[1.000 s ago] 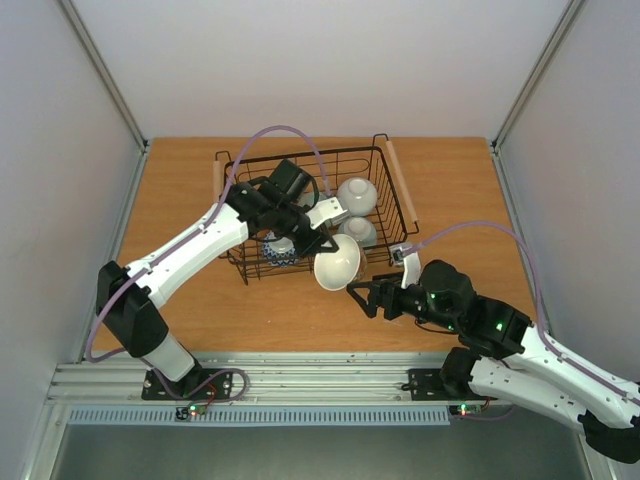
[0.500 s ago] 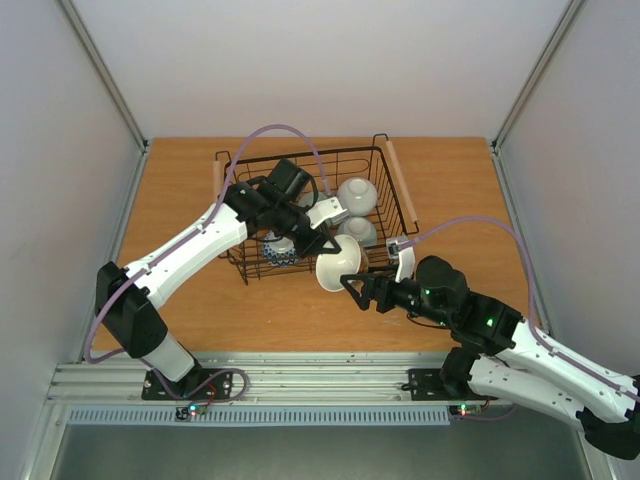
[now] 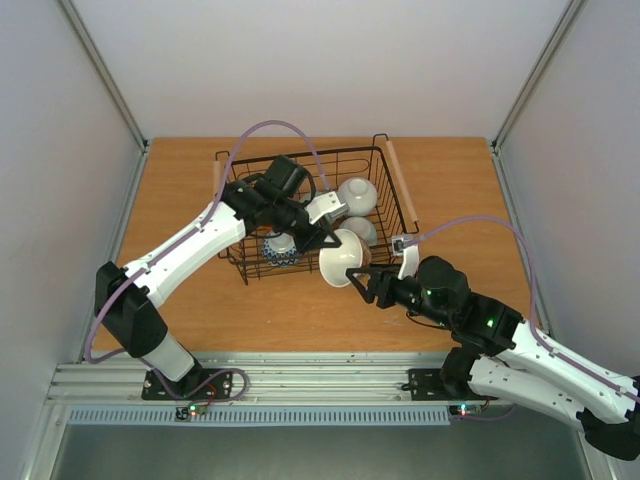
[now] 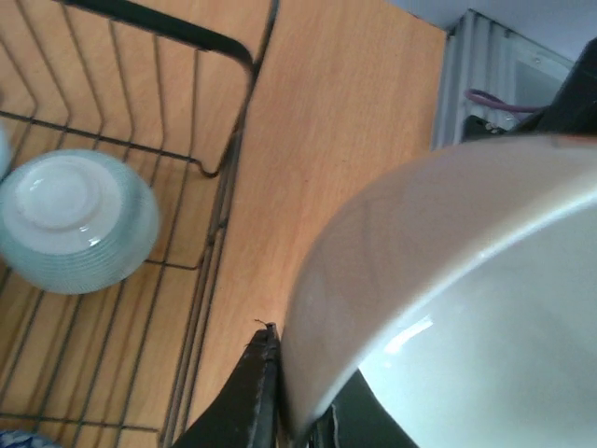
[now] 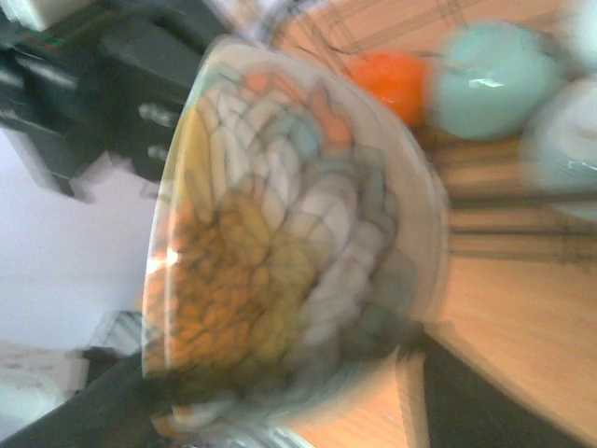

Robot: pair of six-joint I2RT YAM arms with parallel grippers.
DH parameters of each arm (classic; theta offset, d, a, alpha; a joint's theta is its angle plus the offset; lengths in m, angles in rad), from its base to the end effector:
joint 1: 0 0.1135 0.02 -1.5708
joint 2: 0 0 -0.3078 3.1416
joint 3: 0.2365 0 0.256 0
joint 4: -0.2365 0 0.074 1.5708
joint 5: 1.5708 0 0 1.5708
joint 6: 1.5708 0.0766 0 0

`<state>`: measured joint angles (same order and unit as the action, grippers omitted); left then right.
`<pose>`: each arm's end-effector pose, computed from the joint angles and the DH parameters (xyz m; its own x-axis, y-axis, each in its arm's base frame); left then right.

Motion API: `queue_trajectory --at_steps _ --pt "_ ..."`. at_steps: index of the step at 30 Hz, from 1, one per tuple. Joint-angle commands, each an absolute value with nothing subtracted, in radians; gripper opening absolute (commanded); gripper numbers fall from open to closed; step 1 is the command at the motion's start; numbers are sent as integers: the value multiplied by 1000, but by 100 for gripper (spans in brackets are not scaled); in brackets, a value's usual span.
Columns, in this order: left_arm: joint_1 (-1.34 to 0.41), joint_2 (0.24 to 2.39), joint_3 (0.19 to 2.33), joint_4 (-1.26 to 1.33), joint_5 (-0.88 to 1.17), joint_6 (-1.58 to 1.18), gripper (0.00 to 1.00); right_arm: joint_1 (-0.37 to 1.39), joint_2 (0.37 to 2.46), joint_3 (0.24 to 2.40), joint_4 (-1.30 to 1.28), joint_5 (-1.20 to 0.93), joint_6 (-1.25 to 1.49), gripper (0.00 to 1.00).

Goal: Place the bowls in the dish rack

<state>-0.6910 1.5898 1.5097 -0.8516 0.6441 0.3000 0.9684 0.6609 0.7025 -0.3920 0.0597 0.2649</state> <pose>0.2476 -0.2645 0.3526 -0.3587 0.6033 -0.7123 0.9333 0.2194 -0.2842 0.0970 0.1330 0.3211 -0.3948 -0.1128 -0.9118 -0.7122 0.6645 0.2261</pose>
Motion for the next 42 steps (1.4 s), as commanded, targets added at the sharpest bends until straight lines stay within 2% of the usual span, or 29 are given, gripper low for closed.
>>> queue_trajectory --at_steps 1,6,17,18,19,20,23,24,27,32,42 --pt "-705 1551 1523 -837 806 267 0 971 667 695 -361 101 217 47" --pt "-705 1549 1523 -840 817 267 0 969 664 704 -356 114 198 3" --pt "-705 1552 1524 -839 811 262 1 971 684 766 -406 145 119 1" --pt "-704 1552 1527 -840 811 262 0 971 690 769 -416 143 120 6" --pt "-704 1552 1526 -840 811 263 0 971 695 769 -418 130 119 32" --pt "-705 1551 1527 -840 811 264 0 971 696 764 -412 109 119 53" --pt "-705 1552 1527 -843 813 265 0 970 679 735 -375 78 131 83" --pt "-704 1552 1526 -842 815 265 1 971 673 724 -365 75 134 87" --pt "-704 1554 1525 -843 815 268 0 971 656 707 -340 74 138 93" --pt "-705 1553 1524 -846 835 268 0 971 668 690 -286 74 130 97" --pt "-705 1544 1522 -845 830 269 0 970 725 689 -225 100 157 98"
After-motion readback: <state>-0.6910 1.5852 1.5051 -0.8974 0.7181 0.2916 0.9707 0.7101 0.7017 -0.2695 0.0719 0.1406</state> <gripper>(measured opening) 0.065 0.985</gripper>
